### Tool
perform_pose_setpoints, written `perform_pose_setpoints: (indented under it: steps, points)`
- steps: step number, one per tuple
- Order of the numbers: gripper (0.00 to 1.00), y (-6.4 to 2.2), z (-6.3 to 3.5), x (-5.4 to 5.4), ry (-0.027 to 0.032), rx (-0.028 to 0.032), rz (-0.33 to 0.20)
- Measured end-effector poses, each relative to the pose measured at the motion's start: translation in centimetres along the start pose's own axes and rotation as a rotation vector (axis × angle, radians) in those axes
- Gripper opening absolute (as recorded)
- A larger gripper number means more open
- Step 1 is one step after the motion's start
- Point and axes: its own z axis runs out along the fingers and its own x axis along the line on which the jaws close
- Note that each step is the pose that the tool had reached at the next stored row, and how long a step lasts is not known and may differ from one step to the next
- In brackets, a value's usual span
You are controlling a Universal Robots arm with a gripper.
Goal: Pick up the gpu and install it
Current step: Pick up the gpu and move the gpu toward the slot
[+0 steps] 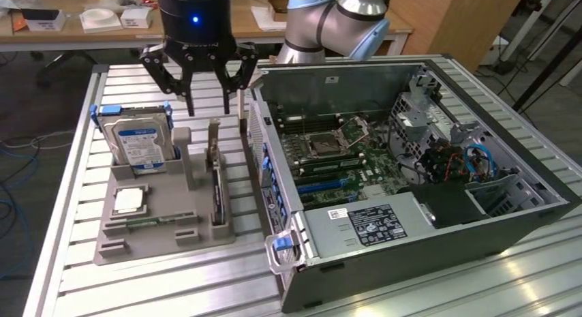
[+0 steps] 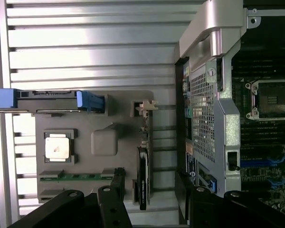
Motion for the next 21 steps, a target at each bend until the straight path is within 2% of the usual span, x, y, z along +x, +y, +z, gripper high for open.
perform_pose_setpoints:
  steps: [21]
  points:
    - [0.55,-0.52,3.46,0.0,0.0001,0.0000,0.000]
